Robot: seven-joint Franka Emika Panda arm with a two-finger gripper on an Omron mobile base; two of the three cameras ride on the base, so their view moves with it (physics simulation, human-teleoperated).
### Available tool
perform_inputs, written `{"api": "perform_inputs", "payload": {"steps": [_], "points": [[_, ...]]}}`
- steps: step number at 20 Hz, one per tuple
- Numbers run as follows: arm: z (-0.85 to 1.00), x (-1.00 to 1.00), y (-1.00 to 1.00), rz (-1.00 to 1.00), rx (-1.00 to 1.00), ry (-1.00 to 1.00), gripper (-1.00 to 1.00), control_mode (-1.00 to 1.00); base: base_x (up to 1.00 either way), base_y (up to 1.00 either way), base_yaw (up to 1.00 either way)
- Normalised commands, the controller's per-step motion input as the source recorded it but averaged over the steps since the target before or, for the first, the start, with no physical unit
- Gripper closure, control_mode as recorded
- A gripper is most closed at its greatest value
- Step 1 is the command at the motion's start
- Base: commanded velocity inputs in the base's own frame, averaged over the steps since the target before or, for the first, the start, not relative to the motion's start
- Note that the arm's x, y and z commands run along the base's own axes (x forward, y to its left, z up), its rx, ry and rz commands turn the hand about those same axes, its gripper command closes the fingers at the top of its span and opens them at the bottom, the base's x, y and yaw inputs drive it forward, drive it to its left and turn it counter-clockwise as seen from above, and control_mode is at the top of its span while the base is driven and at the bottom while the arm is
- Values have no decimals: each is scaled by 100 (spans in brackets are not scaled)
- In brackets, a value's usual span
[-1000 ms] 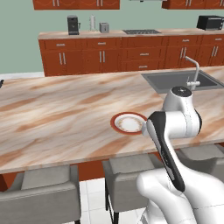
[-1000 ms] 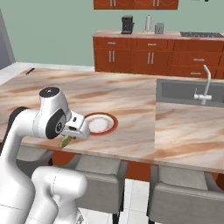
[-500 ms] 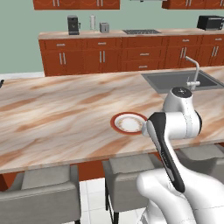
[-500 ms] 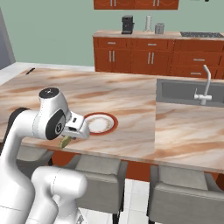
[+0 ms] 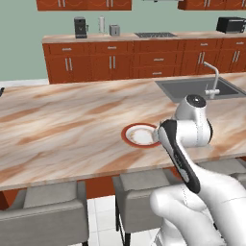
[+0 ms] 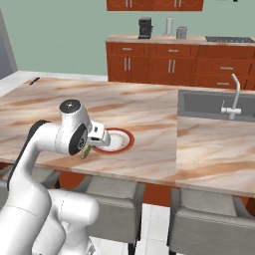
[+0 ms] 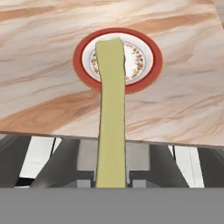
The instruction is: Retrieve the butter from the fridge and place it on a plate on the dining table. Then retrieve the butter knife by the fridge and place it near the plate.
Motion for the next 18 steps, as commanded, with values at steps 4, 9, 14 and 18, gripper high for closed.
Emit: {"api": "perform_inputs", "payload": {"steps": [4, 9, 14, 18], "points": [[0, 100, 0, 10, 0, 0, 100, -100, 0, 0, 0], [0, 100, 10, 0, -3, 7, 100, -100, 0, 0, 0], [-1, 94, 3, 0, -9, 13, 100, -100, 0, 0, 0], [-22, 74, 0, 0, -9, 4, 100, -100, 0, 0, 0]]}}
